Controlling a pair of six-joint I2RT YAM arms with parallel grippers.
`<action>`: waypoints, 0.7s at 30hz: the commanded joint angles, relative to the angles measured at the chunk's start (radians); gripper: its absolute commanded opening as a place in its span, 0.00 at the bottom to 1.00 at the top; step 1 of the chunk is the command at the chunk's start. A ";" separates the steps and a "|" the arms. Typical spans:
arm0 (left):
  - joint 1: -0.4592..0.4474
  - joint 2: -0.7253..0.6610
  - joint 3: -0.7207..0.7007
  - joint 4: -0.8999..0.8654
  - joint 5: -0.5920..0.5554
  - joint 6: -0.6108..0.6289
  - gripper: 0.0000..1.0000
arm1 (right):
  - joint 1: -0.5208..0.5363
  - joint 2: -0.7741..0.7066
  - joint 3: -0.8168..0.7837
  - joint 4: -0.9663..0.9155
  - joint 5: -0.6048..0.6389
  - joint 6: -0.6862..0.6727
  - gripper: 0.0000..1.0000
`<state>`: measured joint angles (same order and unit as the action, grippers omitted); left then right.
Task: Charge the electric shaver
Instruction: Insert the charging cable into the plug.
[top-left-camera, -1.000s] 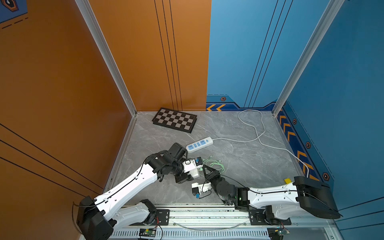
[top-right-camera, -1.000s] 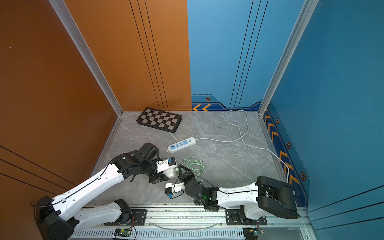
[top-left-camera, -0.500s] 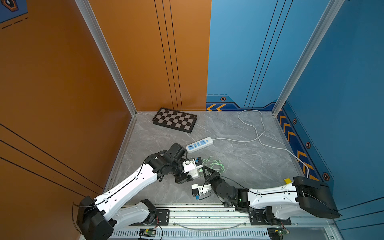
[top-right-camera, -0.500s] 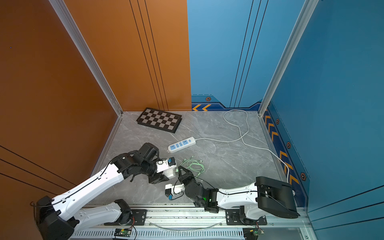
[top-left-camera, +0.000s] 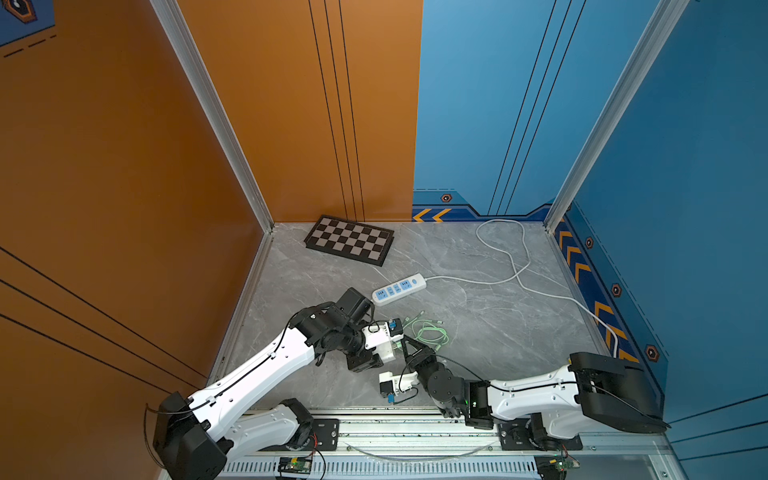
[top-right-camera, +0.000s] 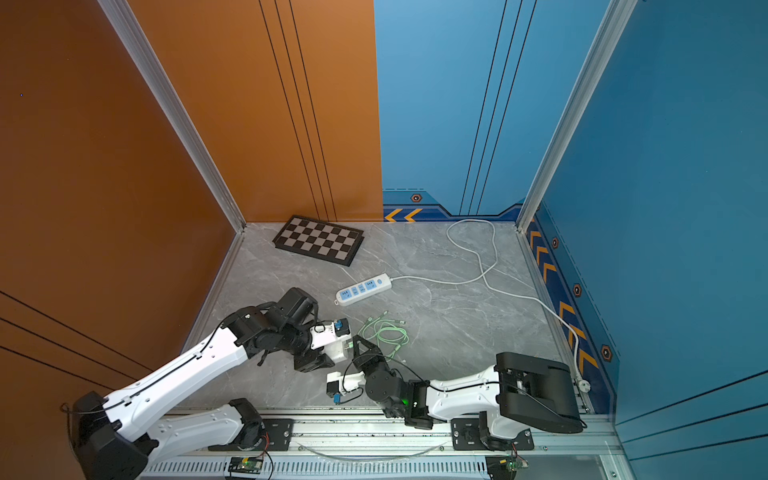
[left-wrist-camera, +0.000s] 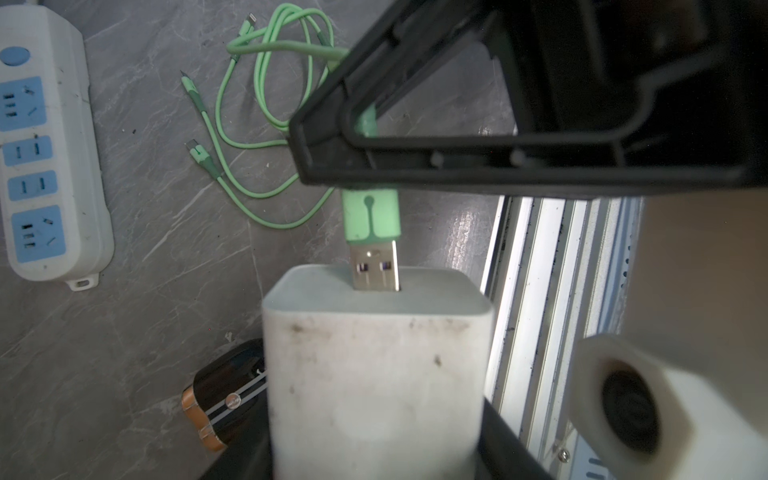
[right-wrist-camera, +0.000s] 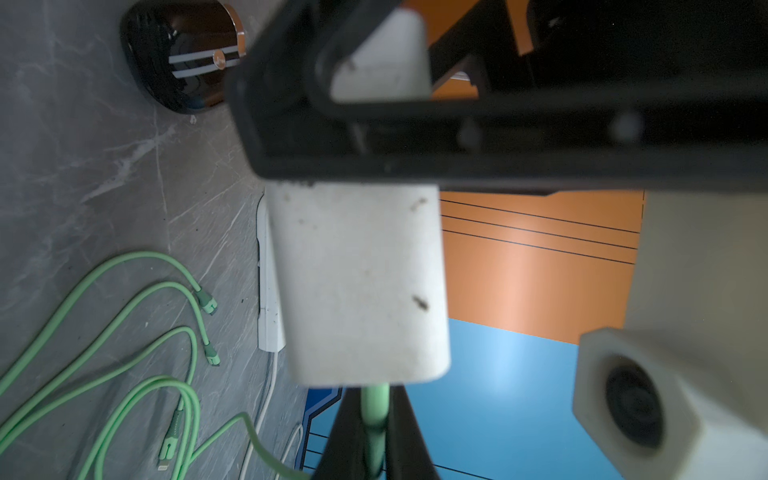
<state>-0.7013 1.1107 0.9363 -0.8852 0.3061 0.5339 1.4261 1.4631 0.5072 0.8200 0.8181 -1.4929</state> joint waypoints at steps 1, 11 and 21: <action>-0.019 -0.010 0.031 0.114 0.096 0.005 0.00 | 0.028 0.025 0.031 0.034 -0.067 0.002 0.00; -0.020 -0.005 0.037 0.115 0.086 0.003 0.00 | 0.045 0.086 0.054 0.113 -0.062 -0.012 0.00; -0.016 0.033 0.078 0.115 0.052 -0.014 0.00 | 0.070 0.139 0.085 0.144 -0.054 -0.020 0.00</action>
<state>-0.7025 1.1412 0.9493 -0.9154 0.2726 0.5262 1.4582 1.5814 0.5434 0.9173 0.8692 -1.5116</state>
